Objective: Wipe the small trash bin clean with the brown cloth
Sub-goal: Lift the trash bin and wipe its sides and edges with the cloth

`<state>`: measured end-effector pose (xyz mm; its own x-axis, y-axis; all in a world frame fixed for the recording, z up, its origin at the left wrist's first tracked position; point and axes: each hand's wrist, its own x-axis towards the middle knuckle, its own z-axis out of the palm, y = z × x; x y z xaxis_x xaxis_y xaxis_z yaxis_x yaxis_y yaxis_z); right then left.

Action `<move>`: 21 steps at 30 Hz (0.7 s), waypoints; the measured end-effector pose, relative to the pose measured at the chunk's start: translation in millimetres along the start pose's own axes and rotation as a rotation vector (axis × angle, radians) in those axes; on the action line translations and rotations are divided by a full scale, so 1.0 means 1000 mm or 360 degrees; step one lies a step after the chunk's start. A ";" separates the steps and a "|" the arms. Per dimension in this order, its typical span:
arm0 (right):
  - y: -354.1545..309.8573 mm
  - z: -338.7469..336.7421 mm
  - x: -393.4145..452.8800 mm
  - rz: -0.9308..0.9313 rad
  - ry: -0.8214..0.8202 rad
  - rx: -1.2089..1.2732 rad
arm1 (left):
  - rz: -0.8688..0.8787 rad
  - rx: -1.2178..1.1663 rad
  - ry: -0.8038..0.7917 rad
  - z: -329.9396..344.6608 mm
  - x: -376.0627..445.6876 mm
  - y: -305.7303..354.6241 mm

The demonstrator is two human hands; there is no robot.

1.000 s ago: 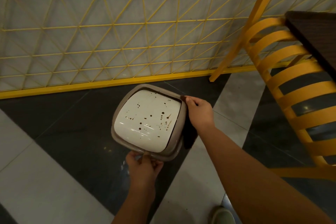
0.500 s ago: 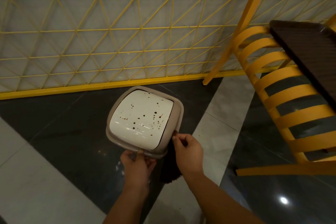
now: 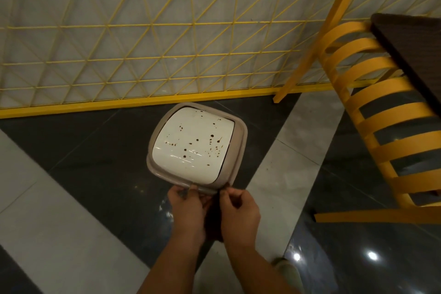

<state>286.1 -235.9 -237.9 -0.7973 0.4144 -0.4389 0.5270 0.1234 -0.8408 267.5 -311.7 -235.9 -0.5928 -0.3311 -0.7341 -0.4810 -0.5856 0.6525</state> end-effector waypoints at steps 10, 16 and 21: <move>0.011 -0.023 0.007 0.0480 0.0232 0.0330 | 0.0022 0.0078 -0.0021 -0.016 0.012 0.011; -0.041 -0.036 0.028 0.0503 0.0229 0.0866 | 0.0016 -0.0141 0.0113 -0.019 0.008 0.010; -0.060 -0.007 0.003 0.0091 -0.0066 0.0823 | 0.0049 -0.0138 0.0039 -0.007 -0.005 0.007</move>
<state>253.8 -235.6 -186.6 -0.7879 0.3701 -0.4921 0.3643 -0.3642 -0.8571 271.4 -319.8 -229.1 -0.5899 -0.3672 -0.7191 -0.4045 -0.6364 0.6568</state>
